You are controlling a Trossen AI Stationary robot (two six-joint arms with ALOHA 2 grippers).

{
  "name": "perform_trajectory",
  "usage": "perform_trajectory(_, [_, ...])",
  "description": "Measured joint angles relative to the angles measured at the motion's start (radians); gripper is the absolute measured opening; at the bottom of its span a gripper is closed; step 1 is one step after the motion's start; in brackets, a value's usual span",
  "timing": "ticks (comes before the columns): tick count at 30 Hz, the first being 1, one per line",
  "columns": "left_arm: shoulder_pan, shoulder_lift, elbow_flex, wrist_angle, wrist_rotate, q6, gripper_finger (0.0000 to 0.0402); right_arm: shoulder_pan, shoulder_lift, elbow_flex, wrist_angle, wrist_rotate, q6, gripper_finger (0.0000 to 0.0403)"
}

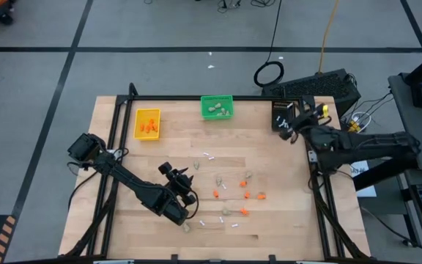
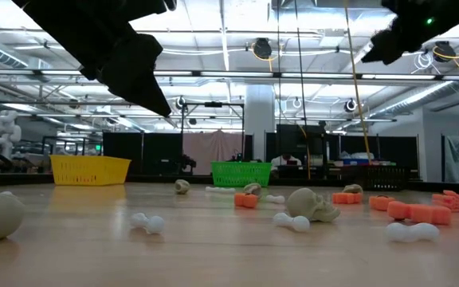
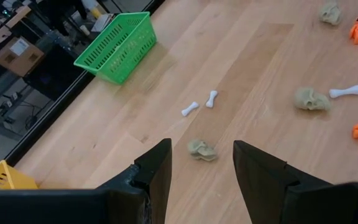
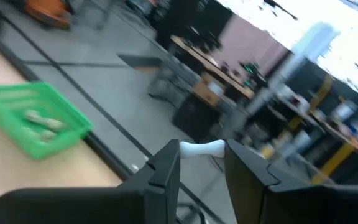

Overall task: Sort Halloween decoration
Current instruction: Put the white bone toy into the black bin

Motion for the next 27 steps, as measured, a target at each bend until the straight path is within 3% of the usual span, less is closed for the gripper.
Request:
perform_trajectory(5, [0.000,0.000,0.000,0.000,0.000,0.008,0.0168,-0.172,0.019,0.000,-0.087,-0.083,0.143,0.0091])
perform_trajectory(11, [0.000,0.000,0.000,0.000,0.000,0.008,0.0168,-0.393,0.117,0.036,-0.224,-0.351,0.307,0.0091])
perform_trajectory(18, [0.000,0.000,0.000,0.034,0.002,0.031,0.0168,-0.588,0.323,0.093,-0.291,-0.554,0.316,0.0091])
perform_trajectory(27, [-0.001,0.000,0.000,0.130,0.019,0.087,0.0168,-0.746,0.614,0.179,-0.358,-0.676,0.282,0.0091])
